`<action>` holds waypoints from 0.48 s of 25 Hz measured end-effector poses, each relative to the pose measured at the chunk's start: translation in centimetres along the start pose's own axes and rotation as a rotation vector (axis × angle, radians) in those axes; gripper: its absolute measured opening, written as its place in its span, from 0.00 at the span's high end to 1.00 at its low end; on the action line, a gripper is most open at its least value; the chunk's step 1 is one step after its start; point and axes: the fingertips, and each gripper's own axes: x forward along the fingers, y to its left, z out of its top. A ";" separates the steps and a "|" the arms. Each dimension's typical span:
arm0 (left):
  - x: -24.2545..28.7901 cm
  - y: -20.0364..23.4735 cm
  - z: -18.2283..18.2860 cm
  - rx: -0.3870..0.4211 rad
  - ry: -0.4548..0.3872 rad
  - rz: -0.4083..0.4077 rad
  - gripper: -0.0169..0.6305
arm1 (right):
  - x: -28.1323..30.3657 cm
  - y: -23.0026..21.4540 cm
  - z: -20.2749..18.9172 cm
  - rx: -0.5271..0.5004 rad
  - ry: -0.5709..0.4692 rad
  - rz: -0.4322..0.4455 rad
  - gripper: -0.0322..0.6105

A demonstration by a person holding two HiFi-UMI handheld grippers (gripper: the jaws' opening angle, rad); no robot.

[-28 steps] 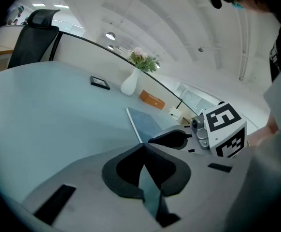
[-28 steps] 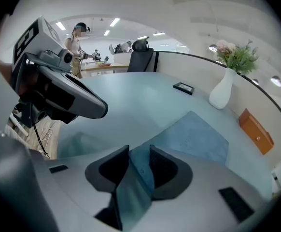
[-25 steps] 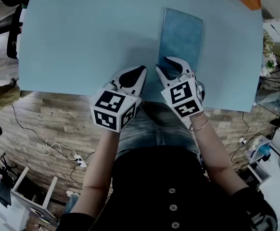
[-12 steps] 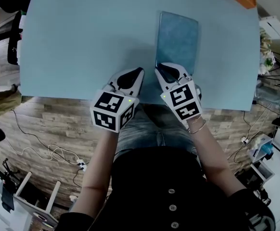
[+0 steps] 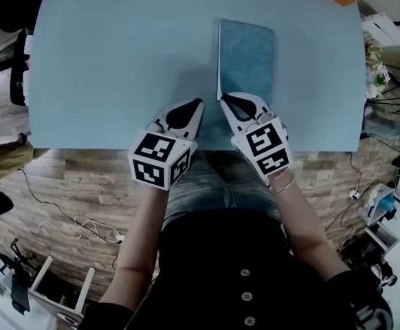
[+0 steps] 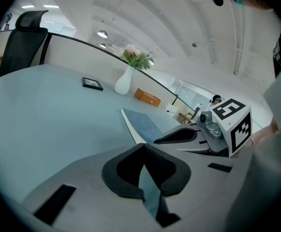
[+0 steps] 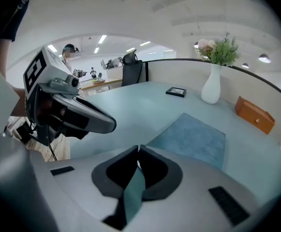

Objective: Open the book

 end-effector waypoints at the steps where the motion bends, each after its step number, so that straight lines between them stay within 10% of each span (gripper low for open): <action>1: 0.1 -0.2 0.1 0.006 0.003 -0.007 0.96 | -0.2 -0.1 0.1 0.007 -0.005 -0.002 0.93; 12: 1.1 -1.6 1.5 0.087 0.031 -0.087 0.96 | -2.7 -0.9 1.6 0.057 -0.056 -0.051 0.93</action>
